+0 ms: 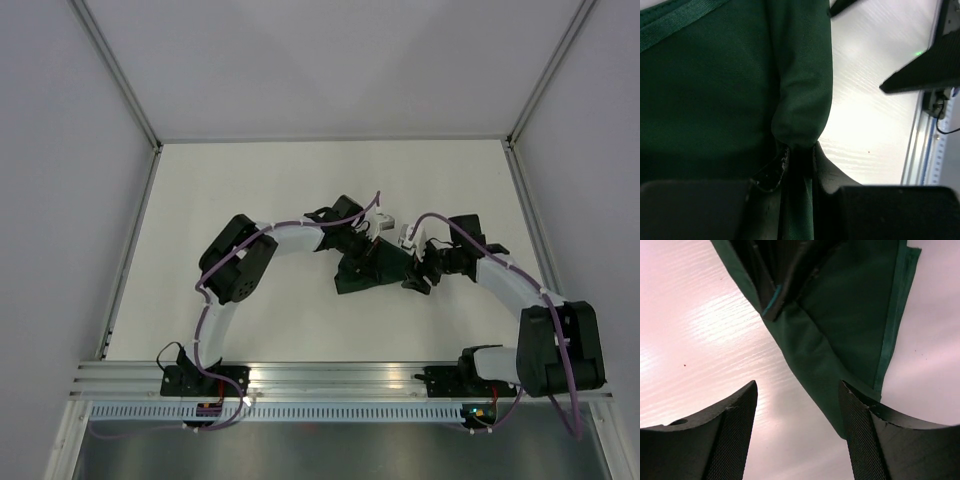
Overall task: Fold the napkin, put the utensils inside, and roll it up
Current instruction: Roll the napkin with the utensil
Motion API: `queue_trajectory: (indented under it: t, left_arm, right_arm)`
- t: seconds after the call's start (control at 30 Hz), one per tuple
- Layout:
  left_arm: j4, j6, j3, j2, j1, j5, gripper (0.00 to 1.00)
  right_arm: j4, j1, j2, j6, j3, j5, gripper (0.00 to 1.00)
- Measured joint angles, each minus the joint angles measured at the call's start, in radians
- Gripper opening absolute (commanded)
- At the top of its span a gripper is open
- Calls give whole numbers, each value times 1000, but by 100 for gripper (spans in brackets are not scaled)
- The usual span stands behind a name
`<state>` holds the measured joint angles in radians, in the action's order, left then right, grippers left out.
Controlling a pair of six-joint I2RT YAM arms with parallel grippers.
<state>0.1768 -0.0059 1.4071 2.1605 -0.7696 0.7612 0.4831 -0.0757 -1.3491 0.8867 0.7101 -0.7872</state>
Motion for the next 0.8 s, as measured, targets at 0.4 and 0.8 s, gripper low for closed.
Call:
queue_trajectory:
  t: [0.4,0.8]
  left_arm:
    - [151,-45,95,91,21,180,14]
    - [240,-48,109,115,22,243,26]
  right_arm:
    - [-313,-325,190,49,-269,274,72]
    - [-417,-444,116,68,-286,377,45]
